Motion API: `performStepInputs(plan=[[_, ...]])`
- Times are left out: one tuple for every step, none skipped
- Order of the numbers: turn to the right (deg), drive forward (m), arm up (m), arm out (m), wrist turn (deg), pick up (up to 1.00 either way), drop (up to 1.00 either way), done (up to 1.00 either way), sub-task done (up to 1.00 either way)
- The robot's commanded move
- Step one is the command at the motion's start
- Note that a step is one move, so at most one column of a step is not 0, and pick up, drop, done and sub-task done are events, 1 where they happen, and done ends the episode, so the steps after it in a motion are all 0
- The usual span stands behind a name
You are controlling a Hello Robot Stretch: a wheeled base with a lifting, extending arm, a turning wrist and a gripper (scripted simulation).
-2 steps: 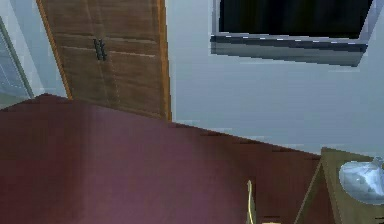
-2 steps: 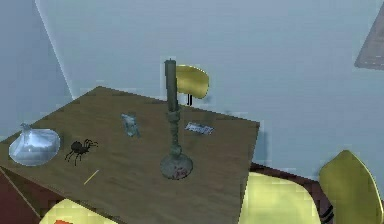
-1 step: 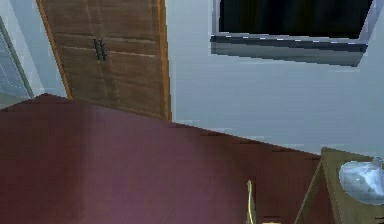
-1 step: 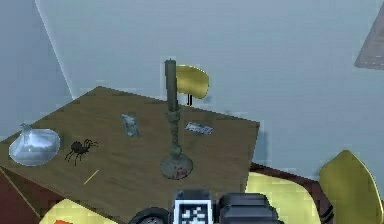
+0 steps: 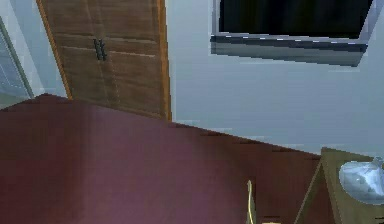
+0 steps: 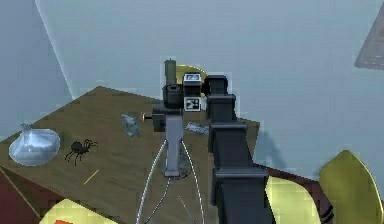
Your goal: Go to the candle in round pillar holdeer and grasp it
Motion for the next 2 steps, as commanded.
performStepInputs(plan=[[0.0, 0.00, 0.00, 0.00, 45.0, 0.00, 0.00, 0.00, 0.00], [0.0, 0.00, 0.00, 0.00, 45.0, 0.00, 0.00, 0.00, 0.00]])
